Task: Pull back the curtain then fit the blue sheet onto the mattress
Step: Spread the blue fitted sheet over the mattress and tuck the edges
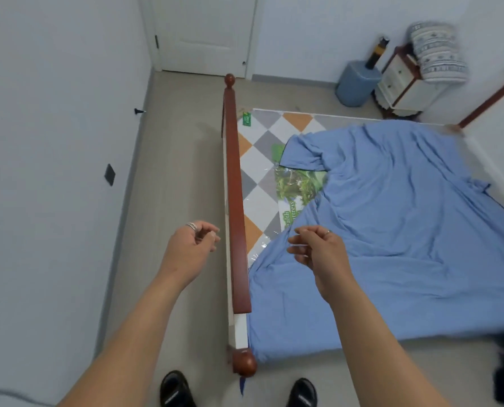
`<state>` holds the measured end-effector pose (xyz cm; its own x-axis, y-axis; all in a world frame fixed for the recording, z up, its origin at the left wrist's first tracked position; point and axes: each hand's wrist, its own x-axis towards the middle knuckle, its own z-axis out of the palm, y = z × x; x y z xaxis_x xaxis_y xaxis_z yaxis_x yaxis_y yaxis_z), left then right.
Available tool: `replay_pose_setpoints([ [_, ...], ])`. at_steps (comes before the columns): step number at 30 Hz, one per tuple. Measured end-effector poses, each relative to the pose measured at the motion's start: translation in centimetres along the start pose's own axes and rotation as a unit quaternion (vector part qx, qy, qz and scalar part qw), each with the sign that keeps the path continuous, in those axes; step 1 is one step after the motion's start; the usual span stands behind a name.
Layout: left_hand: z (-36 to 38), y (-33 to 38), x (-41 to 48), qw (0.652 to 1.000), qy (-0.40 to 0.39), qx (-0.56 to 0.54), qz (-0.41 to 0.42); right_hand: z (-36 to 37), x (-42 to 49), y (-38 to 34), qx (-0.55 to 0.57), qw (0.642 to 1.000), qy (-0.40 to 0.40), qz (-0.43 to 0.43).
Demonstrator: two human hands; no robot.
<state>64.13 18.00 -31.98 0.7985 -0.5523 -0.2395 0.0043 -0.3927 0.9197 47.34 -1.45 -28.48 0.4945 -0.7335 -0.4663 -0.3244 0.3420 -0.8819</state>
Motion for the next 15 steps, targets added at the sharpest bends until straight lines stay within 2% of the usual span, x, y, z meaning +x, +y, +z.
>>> replay_pose_setpoints([
  [7, -1.3, 1.9, 4.0, 0.995, -0.088, 0.0, 0.039, 0.2, -1.5, 0.4, 0.031, 0.995, 0.092, 0.008],
  [11, 0.3, 3.0, 6.7, 0.988, -0.133, 0.046, 0.056, -0.8, -0.2, 1.6, 0.054, 0.99, 0.125, 0.028],
  [15, 3.2, 4.7, 11.0, 0.966, -0.216, 0.114, 0.08, -1.7, 1.9, 4.0, 0.097, 0.975, 0.186, 0.066],
])
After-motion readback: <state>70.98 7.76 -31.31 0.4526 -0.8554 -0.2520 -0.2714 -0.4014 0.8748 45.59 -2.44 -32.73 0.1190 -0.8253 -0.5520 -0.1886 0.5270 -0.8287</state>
